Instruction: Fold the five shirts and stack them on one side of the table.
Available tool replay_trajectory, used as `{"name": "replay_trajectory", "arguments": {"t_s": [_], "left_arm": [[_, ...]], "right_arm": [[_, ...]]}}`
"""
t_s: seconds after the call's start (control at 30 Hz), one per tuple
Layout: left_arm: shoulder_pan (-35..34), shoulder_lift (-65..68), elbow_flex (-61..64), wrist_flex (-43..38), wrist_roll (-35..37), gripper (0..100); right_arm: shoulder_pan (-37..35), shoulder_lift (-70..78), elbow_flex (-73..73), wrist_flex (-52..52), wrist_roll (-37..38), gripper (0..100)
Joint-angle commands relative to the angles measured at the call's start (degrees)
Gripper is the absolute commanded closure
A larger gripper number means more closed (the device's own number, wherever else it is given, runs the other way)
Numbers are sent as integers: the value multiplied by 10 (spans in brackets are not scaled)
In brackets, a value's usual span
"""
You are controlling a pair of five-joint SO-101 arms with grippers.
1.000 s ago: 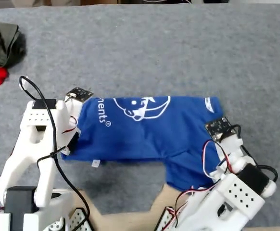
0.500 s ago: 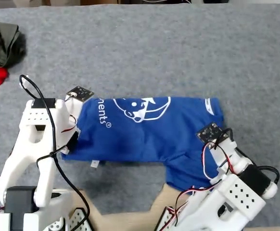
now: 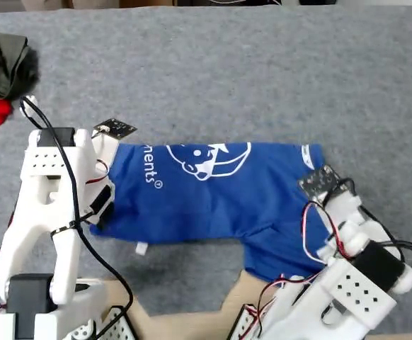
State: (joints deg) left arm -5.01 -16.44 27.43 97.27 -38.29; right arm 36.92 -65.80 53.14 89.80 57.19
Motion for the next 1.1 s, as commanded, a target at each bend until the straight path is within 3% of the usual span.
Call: {"name": "replay_trajectory", "arguments": {"t_s": [0.0, 0.2, 0.4, 0.6, 0.87, 1.07], "left_arm": [[-4, -3, -25, 17, 0, 681], [-5, -1, -80, -16, -1, 695], [-2, 0, -78, -207, 0, 693], [-1, 4, -24, -350, 56, 693], [-19, 149, -83, -369, 76, 693], [-45, 285, -207, -345, 185, 693]], "right_arm": [[-51, -6, -39, 0, -51, 774], [-125, 1, -50, -94, -164, 775], [-208, 122, -100, -168, -287, 775], [-227, 336, -247, -185, -388, 775], [-231, 576, -453, -161, -462, 775], [-233, 728, -603, -98, -521, 775]]}}
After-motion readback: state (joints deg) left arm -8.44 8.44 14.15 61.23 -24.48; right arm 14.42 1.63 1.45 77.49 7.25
